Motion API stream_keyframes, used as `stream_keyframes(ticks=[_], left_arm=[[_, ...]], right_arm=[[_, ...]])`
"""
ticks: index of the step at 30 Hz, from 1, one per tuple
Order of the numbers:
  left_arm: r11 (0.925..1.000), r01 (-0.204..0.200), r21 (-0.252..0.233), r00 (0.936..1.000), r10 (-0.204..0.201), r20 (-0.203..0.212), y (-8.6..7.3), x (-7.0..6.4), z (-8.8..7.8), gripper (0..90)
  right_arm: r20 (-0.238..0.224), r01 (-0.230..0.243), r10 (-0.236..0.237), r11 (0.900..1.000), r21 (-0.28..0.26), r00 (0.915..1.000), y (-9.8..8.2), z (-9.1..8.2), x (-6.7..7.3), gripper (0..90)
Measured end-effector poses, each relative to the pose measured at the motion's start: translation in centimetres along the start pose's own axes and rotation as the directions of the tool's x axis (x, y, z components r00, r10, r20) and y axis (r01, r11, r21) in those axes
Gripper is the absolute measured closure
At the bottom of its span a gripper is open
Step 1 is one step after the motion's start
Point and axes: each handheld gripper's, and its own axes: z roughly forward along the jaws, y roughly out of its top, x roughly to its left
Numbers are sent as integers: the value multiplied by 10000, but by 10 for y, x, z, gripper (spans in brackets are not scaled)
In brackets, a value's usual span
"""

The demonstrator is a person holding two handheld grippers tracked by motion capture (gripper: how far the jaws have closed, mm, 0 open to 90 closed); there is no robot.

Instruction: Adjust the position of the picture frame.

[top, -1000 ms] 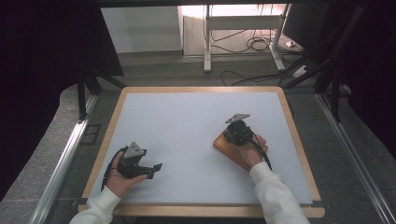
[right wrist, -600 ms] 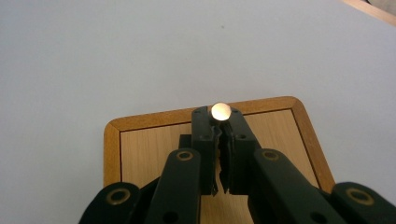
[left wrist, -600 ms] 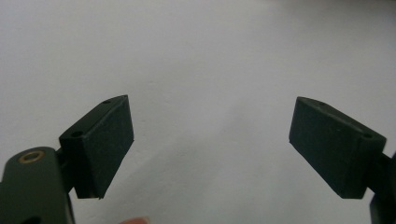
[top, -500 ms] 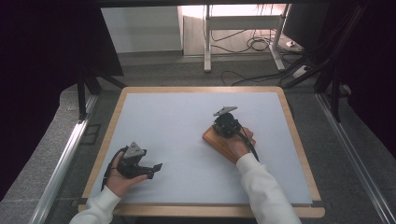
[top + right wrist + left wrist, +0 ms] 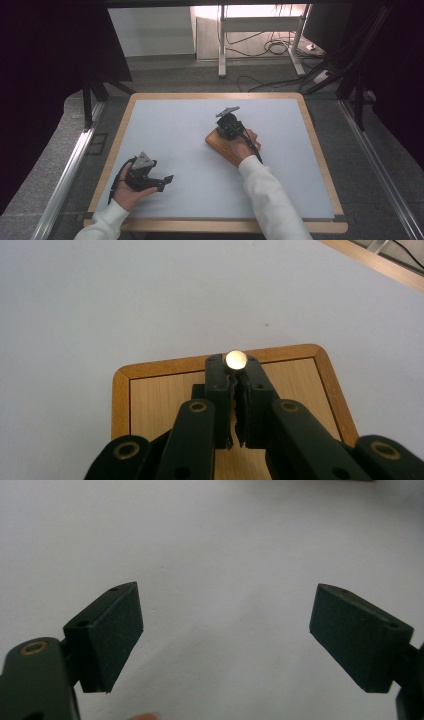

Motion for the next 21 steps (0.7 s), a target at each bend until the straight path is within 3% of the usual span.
stream_keyframes(ticks=[8,18,21], left_arm=[[10000,-27,48,10000,27,4,0,0,1,136],[10000,-53,64,10000,54,-14,-1,0,1,136],[9999,-88,72,10000,88,-29,-1,-1,1,135]], right_arm=[[-114,-108,108,9999,34,9999,10,18,5,852],[-255,-250,251,9997,51,9994,8,24,7,844],[-536,-477,466,9987,-194,9975,8,20,5,763]])
